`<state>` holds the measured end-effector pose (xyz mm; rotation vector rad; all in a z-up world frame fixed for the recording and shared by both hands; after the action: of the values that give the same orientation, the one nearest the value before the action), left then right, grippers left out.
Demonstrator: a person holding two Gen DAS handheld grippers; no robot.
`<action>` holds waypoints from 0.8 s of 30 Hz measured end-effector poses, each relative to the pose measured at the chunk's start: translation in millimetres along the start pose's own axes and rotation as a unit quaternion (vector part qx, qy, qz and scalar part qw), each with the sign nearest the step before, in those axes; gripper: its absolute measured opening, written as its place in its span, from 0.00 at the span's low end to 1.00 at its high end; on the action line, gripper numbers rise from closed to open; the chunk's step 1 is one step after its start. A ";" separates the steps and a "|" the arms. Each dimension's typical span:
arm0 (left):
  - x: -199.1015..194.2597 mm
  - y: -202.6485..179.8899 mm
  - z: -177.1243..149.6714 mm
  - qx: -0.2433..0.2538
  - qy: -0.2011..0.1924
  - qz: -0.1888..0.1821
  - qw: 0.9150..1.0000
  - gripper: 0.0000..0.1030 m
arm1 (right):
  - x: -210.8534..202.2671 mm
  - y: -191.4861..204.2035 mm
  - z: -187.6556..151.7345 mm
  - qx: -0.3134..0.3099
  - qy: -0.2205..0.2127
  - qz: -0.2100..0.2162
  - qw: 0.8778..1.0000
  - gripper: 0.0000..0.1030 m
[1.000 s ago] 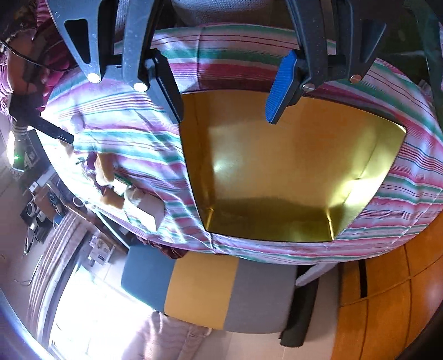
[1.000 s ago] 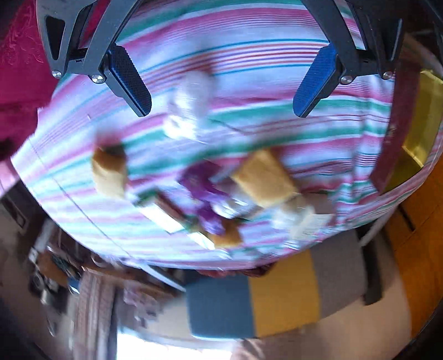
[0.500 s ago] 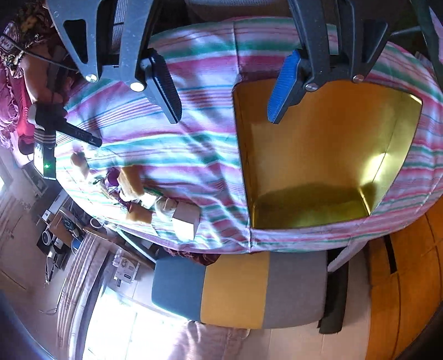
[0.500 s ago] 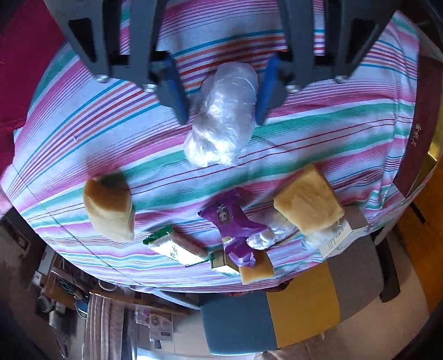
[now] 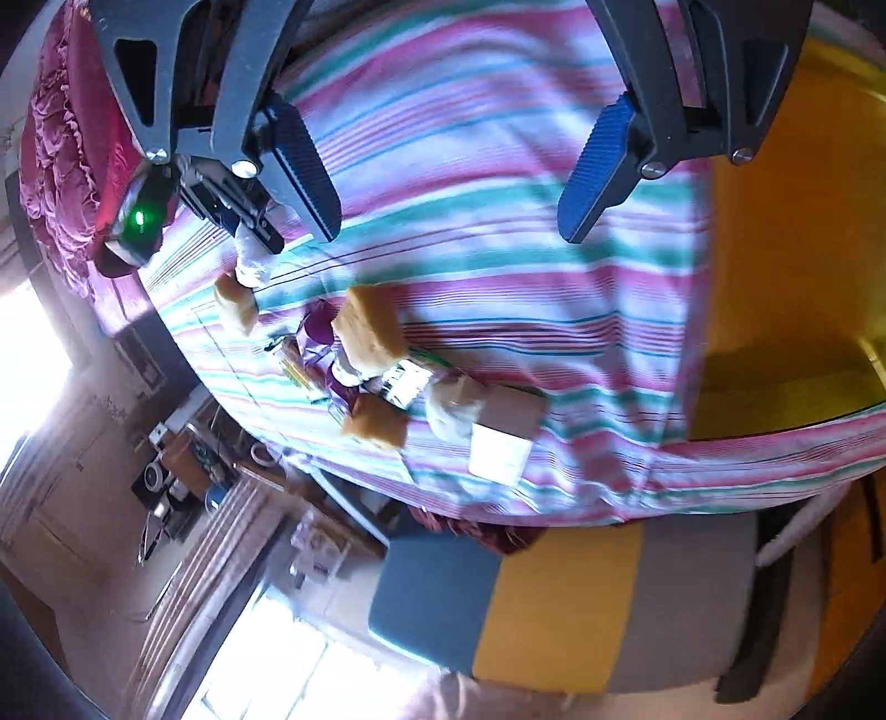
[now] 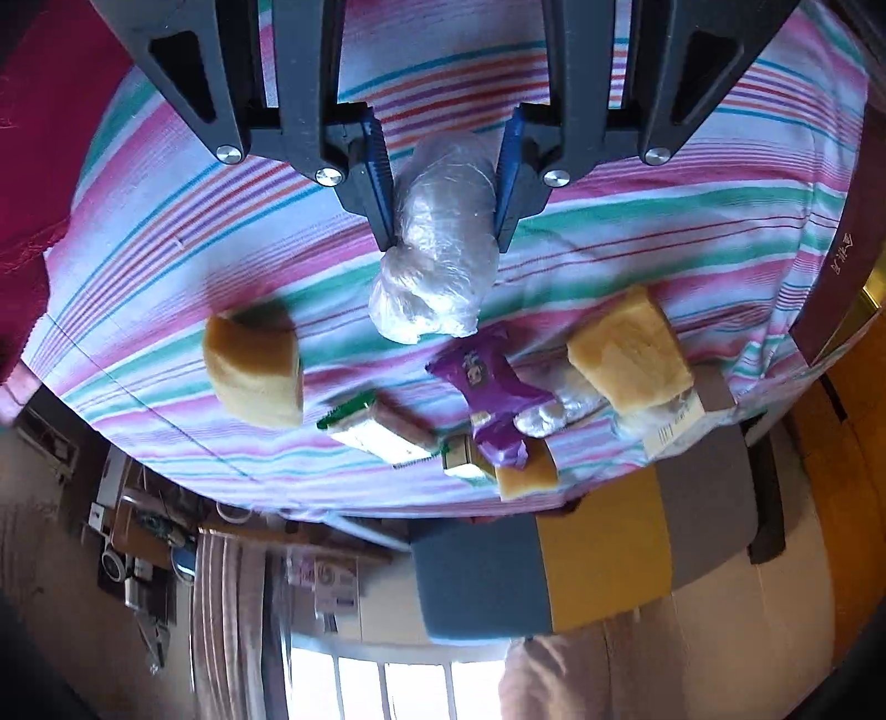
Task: Organize objects
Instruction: 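Grasp the white wrapped ball with the right tool while the left tool grasps a yellow sponge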
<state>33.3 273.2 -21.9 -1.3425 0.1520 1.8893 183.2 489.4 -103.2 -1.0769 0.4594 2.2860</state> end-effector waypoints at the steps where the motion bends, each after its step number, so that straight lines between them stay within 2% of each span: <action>1: 6.8 -5.5 4.4 0.008 0.000 0.001 1.000 0.80 | 1.4 0.1 -0.7 -0.005 -0.003 -0.001 1.000 0.32; 8: 63.6 -48.7 33.8 0.106 -0.008 0.038 0.994 0.86 | 9.1 0.5 -2.8 -0.010 0.004 0.003 1.000 0.34; 10: 76.8 -52.5 41.6 0.106 -0.008 0.030 0.994 0.88 | 9.3 1.4 -3.2 -0.013 0.005 0.000 1.000 0.34; 12: 88.6 -56.7 48.7 0.108 -0.015 0.019 0.994 1.00 | 9.6 0.5 -3.7 -0.011 0.008 0.003 1.000 0.34; 16: 104.8 -63.5 58.8 0.116 -0.037 0.027 0.992 1.00 | 9.7 -0.1 -3.9 -0.007 0.011 0.004 1.000 0.35; 20: 121.6 -67.2 64.7 0.116 -0.024 0.023 0.993 1.00 | 10.2 0.1 -4.2 -0.004 0.011 0.006 1.000 0.35; 22: 130.3 -65.7 65.7 0.108 -0.015 0.018 0.994 0.97 | 10.3 0.7 -4.3 -0.008 0.012 0.004 1.000 0.35; 24: 136.0 -64.8 65.4 0.106 -0.013 0.013 0.994 0.87 | 10.2 1.1 -4.6 -0.010 0.012 0.002 1.000 0.35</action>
<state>10.9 422.6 -86.3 -1.1773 0.3478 1.8541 180.0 489.7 -113.9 -1.1148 0.4479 2.2881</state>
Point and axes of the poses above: each gripper's, at about its wrist camera, not at the fingertips, and x roughly the way its jaws point, y to its left, z to its top, the point moved 3 cm from there along x, roughly the way its jaws point, and after that the axes turned 11 degrees about y, right-handed, at the moved point
